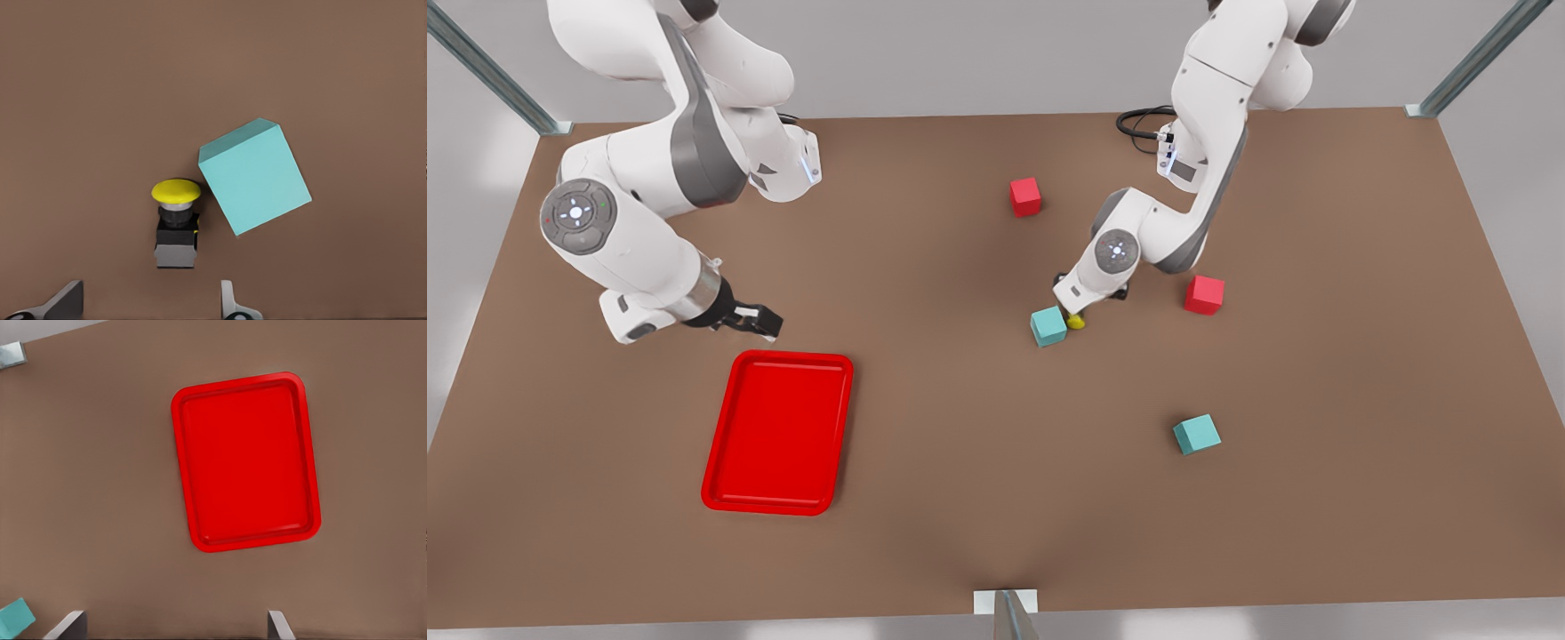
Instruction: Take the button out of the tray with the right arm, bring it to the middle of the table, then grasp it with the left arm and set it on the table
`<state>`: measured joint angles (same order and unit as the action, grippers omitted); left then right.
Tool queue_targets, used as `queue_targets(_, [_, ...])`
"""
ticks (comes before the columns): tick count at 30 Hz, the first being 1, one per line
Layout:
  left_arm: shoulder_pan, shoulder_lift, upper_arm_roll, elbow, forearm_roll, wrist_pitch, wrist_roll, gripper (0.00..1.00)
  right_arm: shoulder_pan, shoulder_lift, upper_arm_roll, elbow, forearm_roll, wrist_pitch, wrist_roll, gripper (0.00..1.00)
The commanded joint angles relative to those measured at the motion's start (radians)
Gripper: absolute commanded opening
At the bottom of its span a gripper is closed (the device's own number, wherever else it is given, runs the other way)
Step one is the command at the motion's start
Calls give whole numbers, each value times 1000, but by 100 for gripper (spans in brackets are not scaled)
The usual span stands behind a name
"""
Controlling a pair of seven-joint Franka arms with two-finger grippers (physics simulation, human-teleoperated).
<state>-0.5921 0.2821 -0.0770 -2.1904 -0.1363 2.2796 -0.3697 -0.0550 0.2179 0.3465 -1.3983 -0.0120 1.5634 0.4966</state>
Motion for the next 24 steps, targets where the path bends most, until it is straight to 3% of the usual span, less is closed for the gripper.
queue_targets(1, [-40, 8, -7, -22, 27, 115, 152, 100, -17, 1, 0, 45, 12, -78, -372, 100])
queue_targets(3, [-54, 16, -7, -75, 29, 216, 178, 100, -16, 3, -1, 48, 9, -83, -372, 100])
queue_targets(20, [-37, 103, 22, -66, 18, 264, 235, 99, -20, 3, -1, 50, 4, -83, -374, 100])
queue_targets(22, [-37, 104, 22, -66, 18, 264, 233, 88, -9, 3, 0, 48, 10, -85, -372, 100])
queue_targets(24, [-37, 111, 22, -66, 18, 264, 232, 83, -6, 3, 2, 48, 6, -85, -372, 100])
